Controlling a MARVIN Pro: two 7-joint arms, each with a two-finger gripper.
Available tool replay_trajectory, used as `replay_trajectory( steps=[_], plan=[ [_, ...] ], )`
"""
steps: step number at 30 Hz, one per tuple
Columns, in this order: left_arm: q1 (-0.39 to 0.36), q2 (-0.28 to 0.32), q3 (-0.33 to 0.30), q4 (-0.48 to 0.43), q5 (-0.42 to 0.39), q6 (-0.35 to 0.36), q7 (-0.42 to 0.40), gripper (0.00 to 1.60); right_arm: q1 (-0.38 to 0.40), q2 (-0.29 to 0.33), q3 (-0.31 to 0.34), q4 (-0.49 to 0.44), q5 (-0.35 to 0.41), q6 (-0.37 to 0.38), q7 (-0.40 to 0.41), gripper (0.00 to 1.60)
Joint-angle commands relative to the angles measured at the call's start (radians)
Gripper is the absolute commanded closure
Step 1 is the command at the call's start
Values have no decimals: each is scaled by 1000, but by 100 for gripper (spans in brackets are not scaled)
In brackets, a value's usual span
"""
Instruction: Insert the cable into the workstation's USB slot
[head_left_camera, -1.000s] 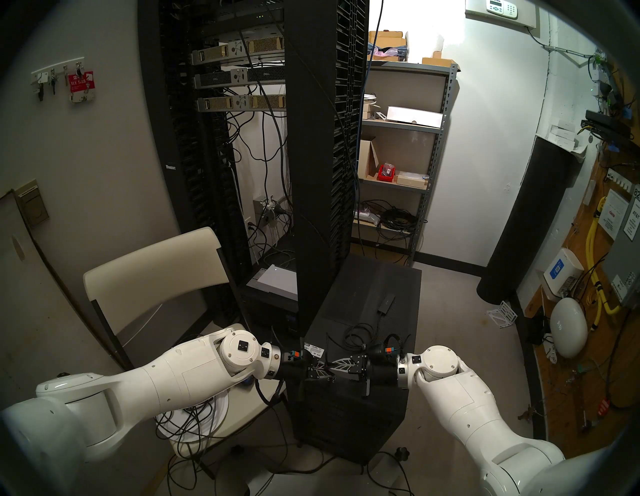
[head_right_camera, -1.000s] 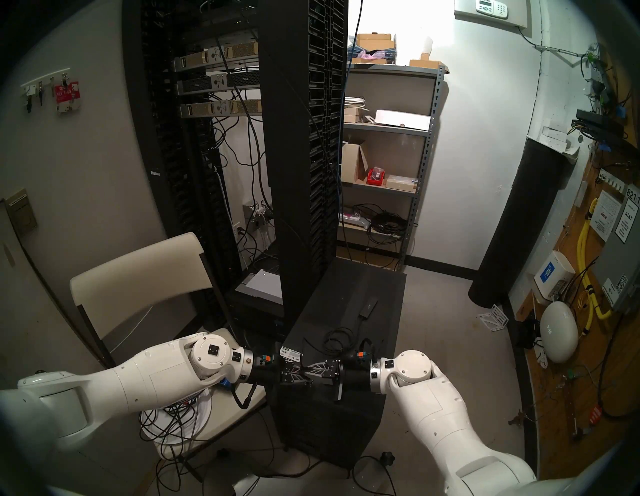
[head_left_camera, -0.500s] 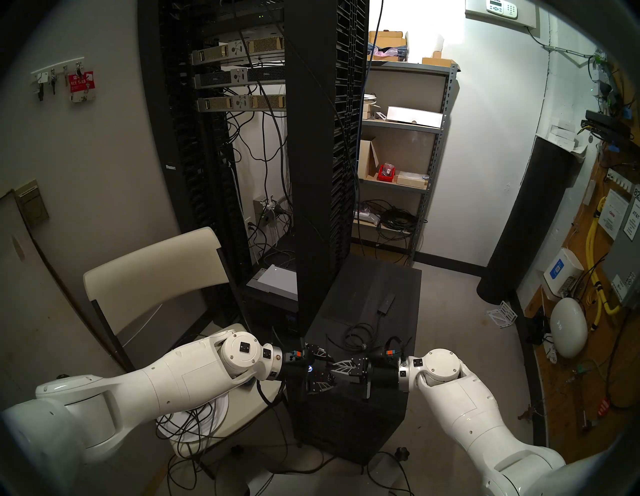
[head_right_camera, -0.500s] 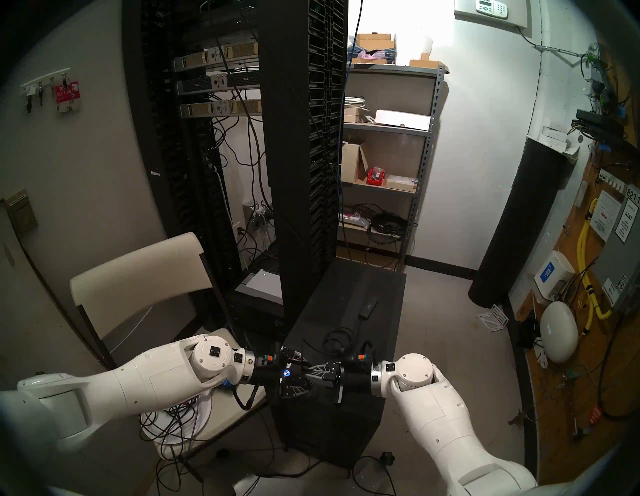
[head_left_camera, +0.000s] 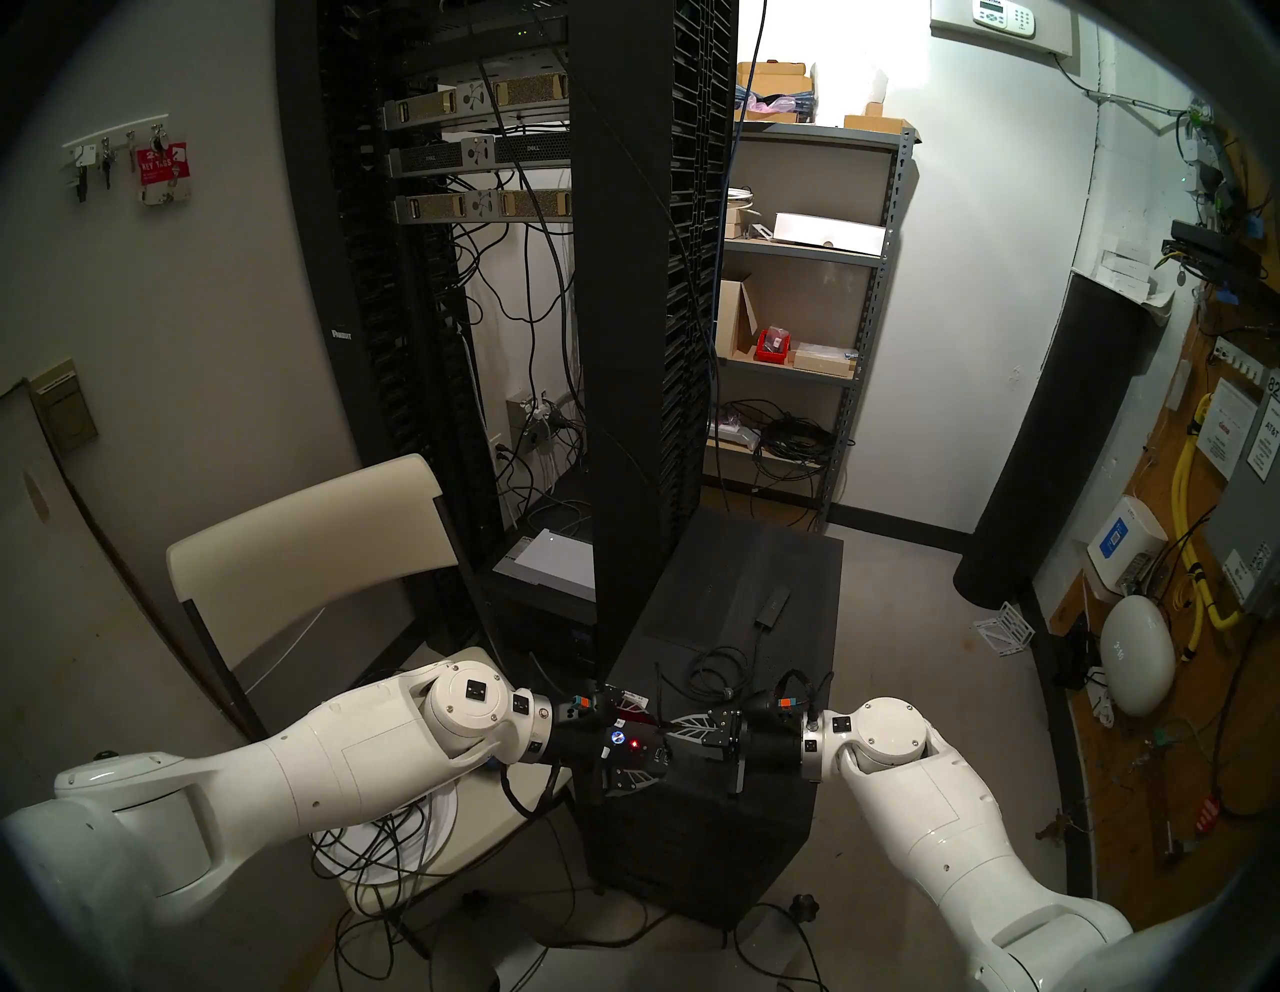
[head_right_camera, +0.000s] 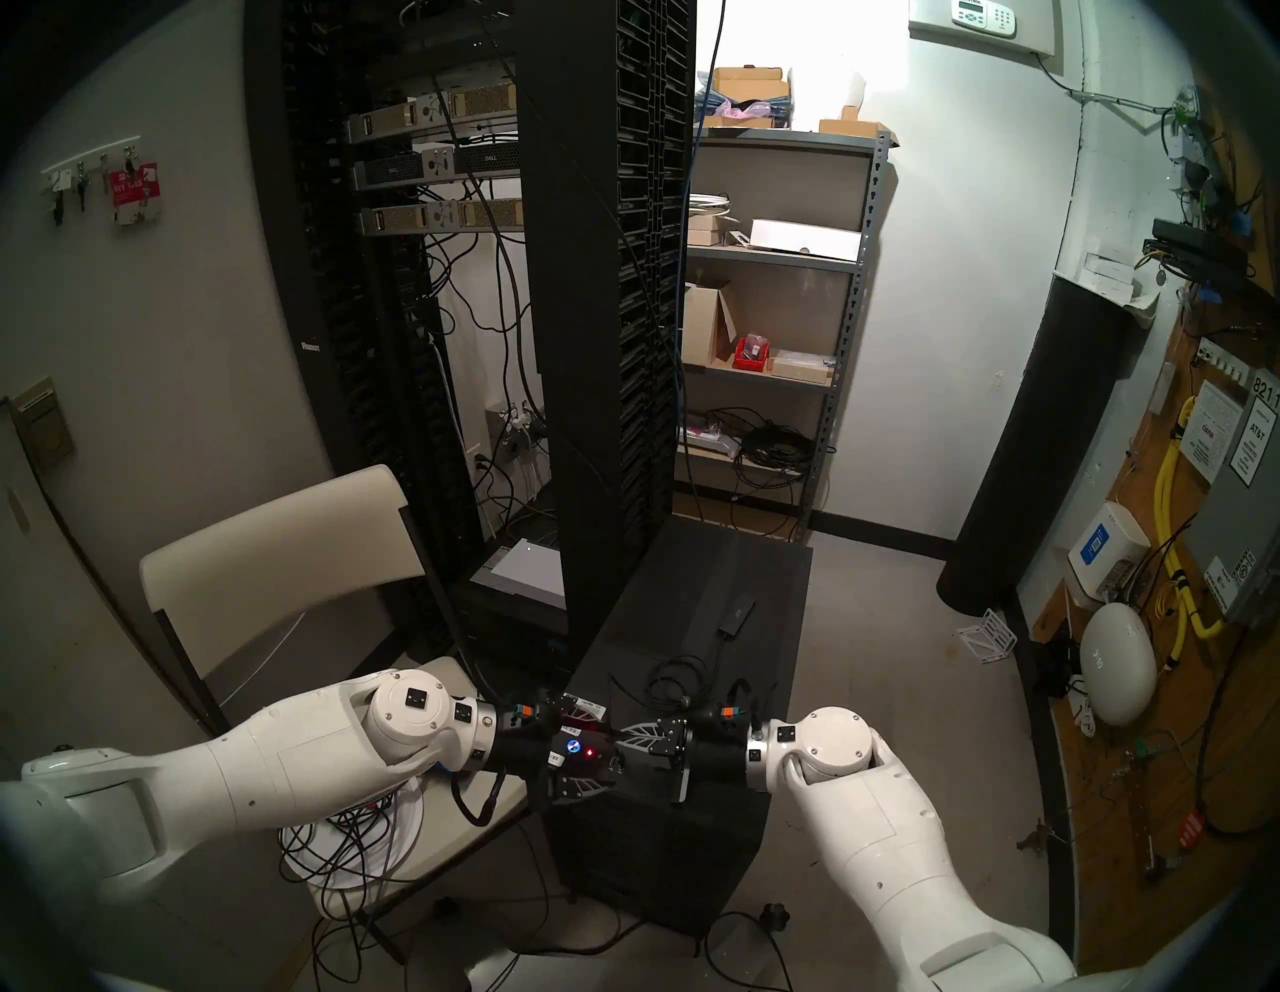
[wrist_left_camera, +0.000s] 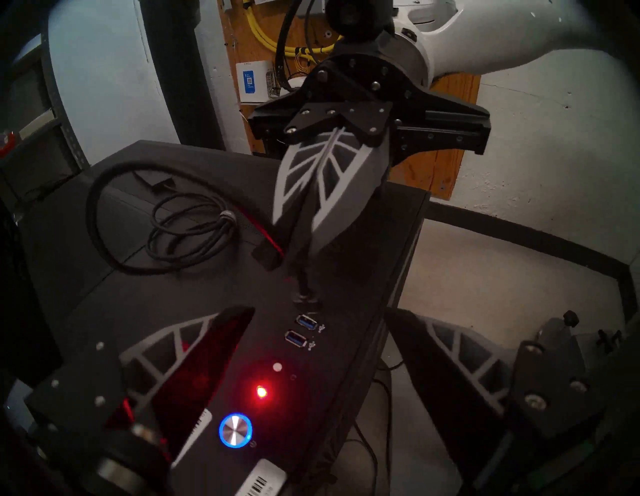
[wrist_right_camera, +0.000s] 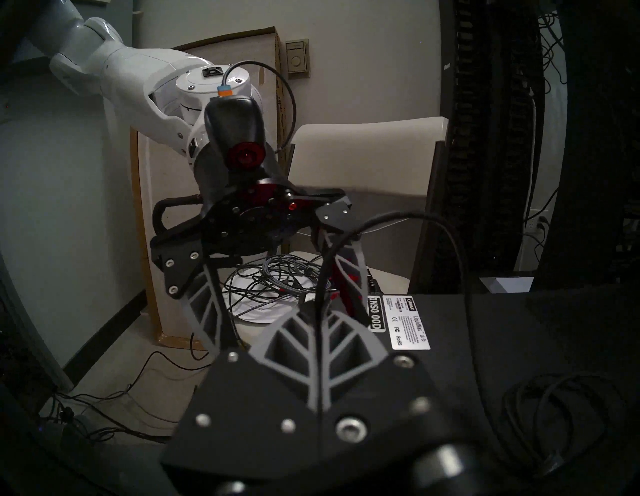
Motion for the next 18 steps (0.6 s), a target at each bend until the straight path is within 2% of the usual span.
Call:
replay_trajectory(
  steps=[1, 2, 3, 4, 7, 9, 11, 12, 14, 16, 17, 18],
  plan=[
    [51, 87, -35, -124, -123, 111, -20, 3, -7, -18, 7, -33, 2, -32, -26, 160],
    [51, 81, -32, -109, -125, 104, -30, 4, -7, -19, 7, -33, 3, -32, -26, 160],
    [75, 107, -41, -159, -135, 123, 8, 4, -11, -24, 9, -36, 4, -41, -33, 160],
    [82, 103, -45, -151, -154, 126, 7, 4, -13, -26, 9, -39, 3, -44, -37, 160],
    [149, 114, -84, -201, -236, 155, 94, 0, -24, -36, 8, -56, 7, -47, -43, 160],
    [181, 112, -106, -216, -251, 154, 128, 0, -31, -39, 8, -65, 7, -47, -47, 160],
    [208, 106, -116, -216, -306, 145, 170, 4, -37, -42, 7, -69, 6, -51, -51, 160],
    [208, 106, -116, -216, -306, 145, 170, 4, -37, -42, 7, -69, 6, -51, -51, 160],
    [241, 110, -134, -238, -314, 131, 225, 9, -48, -43, 8, -83, 6, -53, -56, 160],
    [261, 110, -143, -249, -326, 129, 250, 7, -58, -43, 9, -95, 5, -53, -61, 160],
    [284, 110, -149, -263, -349, 117, 297, 15, -64, -43, 9, -104, 3, -52, -65, 160],
    [284, 110, -149, -263, -349, 117, 297, 15, -64, -43, 9, -104, 3, -52, -65, 160]
  ],
)
